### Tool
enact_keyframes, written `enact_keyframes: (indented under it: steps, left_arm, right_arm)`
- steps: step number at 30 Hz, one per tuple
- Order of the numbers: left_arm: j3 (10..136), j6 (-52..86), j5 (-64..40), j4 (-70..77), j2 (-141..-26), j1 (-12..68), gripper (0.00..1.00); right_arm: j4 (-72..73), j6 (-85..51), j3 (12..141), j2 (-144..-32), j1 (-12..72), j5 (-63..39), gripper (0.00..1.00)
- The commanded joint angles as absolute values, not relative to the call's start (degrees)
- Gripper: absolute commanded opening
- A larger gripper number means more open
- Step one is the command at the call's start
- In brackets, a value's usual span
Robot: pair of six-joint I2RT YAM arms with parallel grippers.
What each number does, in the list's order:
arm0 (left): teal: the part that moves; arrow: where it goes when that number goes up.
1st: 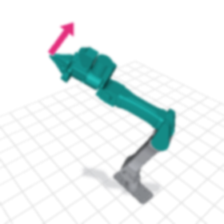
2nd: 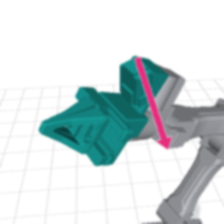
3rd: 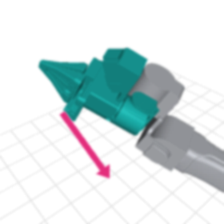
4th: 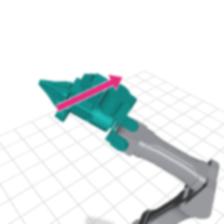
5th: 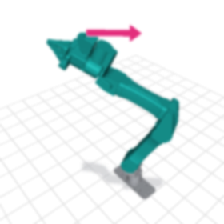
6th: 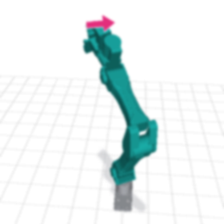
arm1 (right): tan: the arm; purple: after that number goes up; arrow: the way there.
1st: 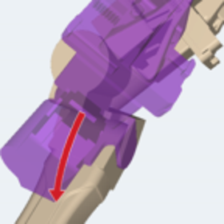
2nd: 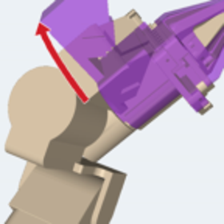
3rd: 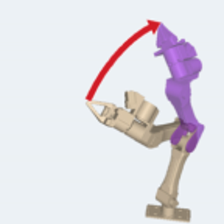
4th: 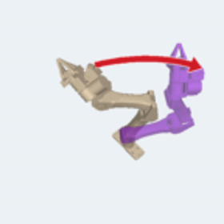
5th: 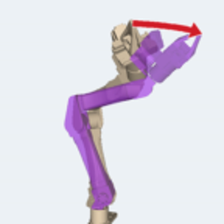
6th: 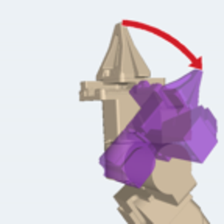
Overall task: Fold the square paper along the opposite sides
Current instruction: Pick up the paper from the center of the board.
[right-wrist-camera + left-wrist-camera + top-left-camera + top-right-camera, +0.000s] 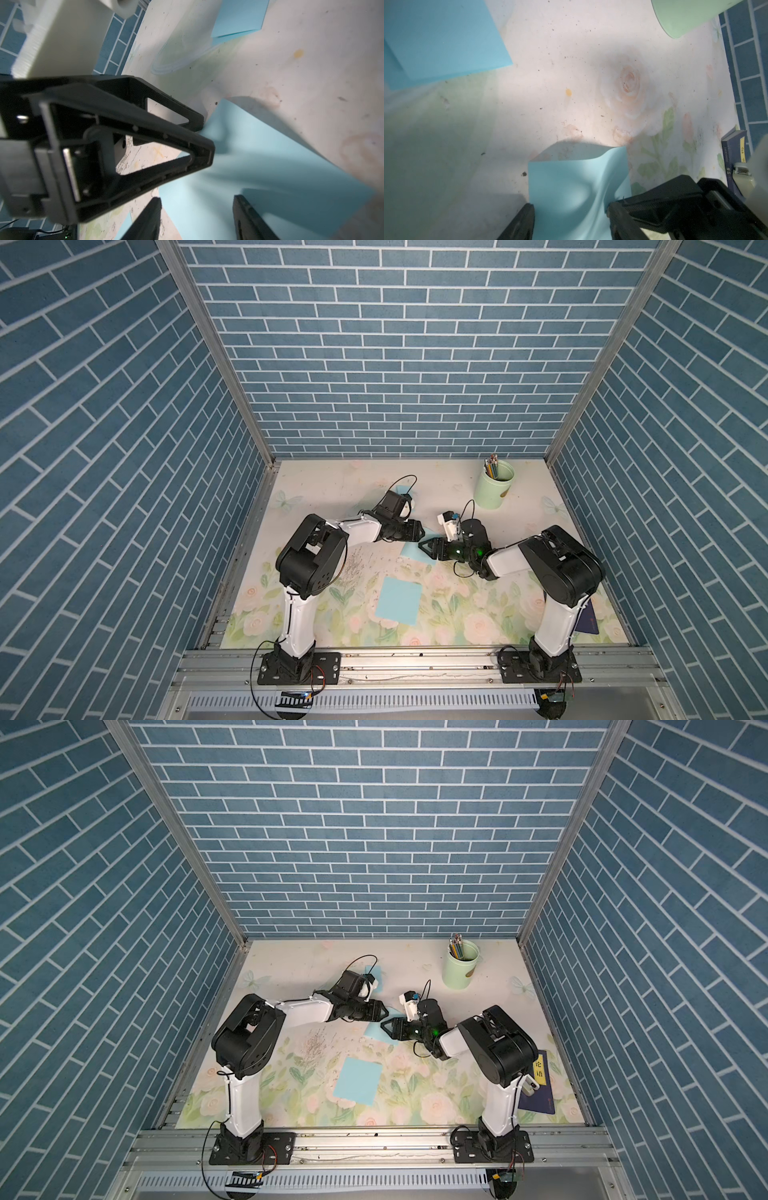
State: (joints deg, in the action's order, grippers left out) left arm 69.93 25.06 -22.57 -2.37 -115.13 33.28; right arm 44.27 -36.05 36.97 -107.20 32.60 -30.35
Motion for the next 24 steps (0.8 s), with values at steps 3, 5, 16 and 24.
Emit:
enact_keyframes:
  steps: [3,5,16,24]
  left_arm:
    - [66.7,25.9,-20.6,-9.6,-117.9,33.3,0.59]
    - [66.7,25.7,-20.1,-9.8,-117.9,33.4,0.59]
    - [68.4,23.9,-17.8,-12.2,-117.4,32.8,0.63]
    - [68.9,23.0,-18.3,-13.2,-118.3,32.8,0.71]
  right_arm:
    - [36.0,-35.9,36.7,-104.3,33.4,-29.4,0.57]
    - [31.4,-33.4,37.3,-100.2,33.2,-27.2,0.56]
    - [11.1,-18.3,33.4,-85.5,35.0,-1.8,0.10]
    - [13.3,-15.5,33.0,-92.4,41.6,8.6,0.05]
